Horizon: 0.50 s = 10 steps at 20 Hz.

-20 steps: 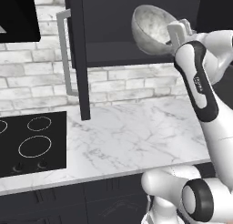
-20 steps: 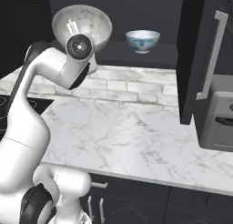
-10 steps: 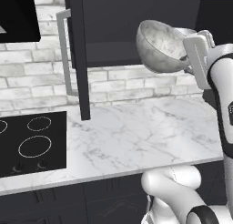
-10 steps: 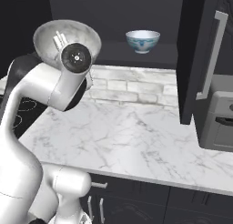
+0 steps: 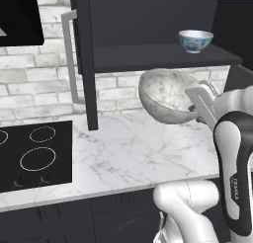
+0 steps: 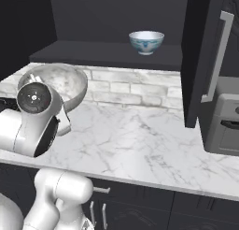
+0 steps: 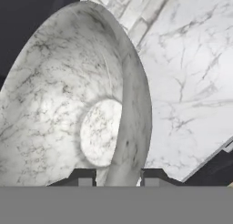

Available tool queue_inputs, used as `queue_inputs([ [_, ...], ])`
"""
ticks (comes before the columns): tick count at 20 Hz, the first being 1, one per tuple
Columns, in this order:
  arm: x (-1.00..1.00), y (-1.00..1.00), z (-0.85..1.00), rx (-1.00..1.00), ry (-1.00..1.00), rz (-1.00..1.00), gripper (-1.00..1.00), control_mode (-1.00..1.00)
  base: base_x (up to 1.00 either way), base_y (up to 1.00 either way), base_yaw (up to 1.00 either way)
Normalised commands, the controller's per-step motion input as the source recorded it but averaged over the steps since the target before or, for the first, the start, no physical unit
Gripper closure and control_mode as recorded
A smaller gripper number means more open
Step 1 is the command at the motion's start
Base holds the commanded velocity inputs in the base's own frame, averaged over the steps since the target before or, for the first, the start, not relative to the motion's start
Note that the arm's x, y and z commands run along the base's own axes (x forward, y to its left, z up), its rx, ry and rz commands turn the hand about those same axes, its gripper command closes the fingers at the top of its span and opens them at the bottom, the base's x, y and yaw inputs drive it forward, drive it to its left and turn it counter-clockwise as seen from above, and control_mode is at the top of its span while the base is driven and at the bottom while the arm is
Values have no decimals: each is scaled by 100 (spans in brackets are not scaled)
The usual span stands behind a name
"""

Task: Take the smaller bowl and place it next to the appetizer plate on the dining counter , and place the larger bowl next to the plate with cooked food.

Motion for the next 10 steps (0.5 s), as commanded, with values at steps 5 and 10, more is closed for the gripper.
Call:
queue_inputs([
  [5, 0, 0, -25, -7, 6, -8, 100, -100, 0, 0, 0],
  [10, -61, -7, 0, 0, -2, -1, 100, -100, 0, 0, 0],
])
